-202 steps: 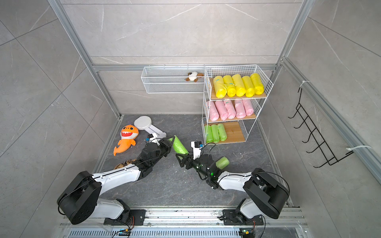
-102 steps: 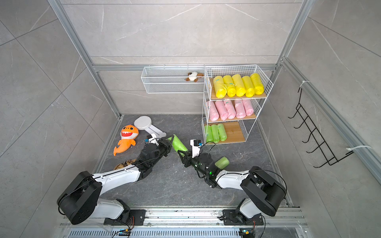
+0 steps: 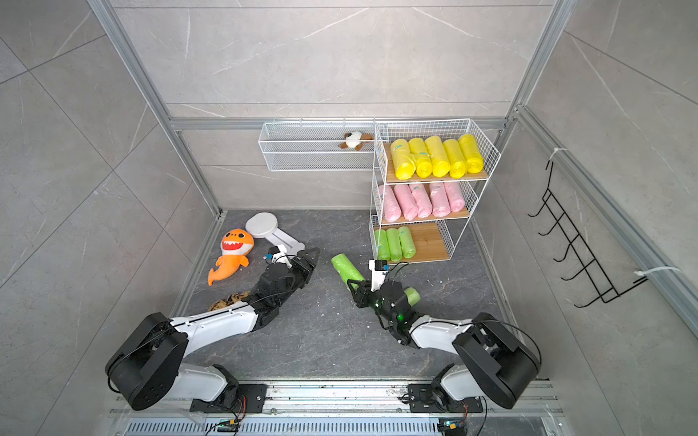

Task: Sort the rolls of trash bags by color and place them on the shelf
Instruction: Place the roll of trash bags on the shelf.

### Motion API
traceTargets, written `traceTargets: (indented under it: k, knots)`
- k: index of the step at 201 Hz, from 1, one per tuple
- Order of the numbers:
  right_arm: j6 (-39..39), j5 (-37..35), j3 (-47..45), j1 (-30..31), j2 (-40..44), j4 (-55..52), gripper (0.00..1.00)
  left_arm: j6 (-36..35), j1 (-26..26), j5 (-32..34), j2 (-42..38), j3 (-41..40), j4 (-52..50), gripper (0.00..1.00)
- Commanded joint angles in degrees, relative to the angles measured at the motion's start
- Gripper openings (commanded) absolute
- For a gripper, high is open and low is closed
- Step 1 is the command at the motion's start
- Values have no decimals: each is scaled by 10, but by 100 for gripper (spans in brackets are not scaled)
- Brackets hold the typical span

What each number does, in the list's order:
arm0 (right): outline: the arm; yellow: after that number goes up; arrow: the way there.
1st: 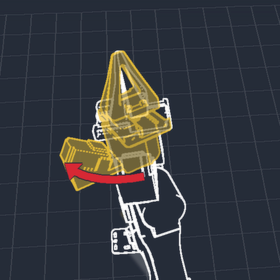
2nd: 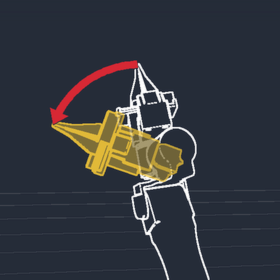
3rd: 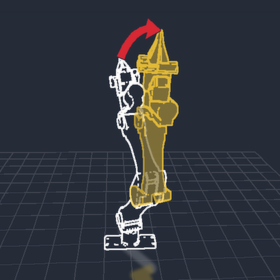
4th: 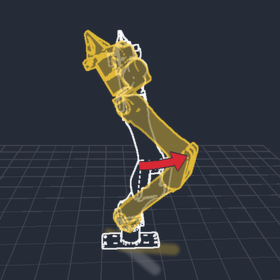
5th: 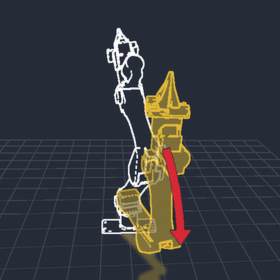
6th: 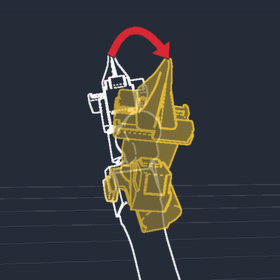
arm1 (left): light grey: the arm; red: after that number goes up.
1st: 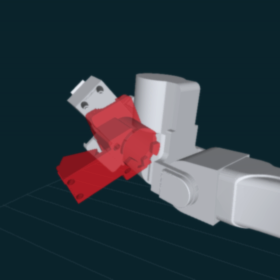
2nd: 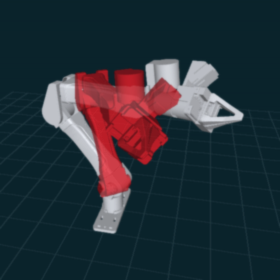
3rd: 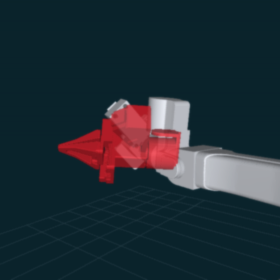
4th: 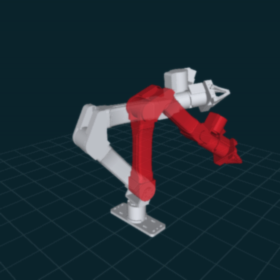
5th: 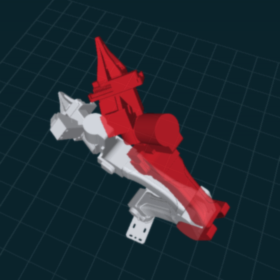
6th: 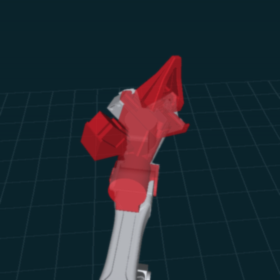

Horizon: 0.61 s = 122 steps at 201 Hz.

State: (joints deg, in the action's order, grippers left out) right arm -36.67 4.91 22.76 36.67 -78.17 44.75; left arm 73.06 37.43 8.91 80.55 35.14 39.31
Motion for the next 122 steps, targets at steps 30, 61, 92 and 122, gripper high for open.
traceTargets:
  k: [30, 61, 92, 122]
  knots:
    - [42, 5, 3, -106, 136, -244, 25, -42, -8, -34, 39, 34, 10, 72]
    - [73, 9, 29, -169, 157, -345, 25, -37, -9, -57, 58, 44, 18, 72]
    - [76, 39, 32, -245, 162, -363, 25, -34, -12, -71, 65, 46, 21, 72]
    - [80, 48, 41, -315, 161, -360, 25, -35, -14, -79, 68, 49, 22, 73]
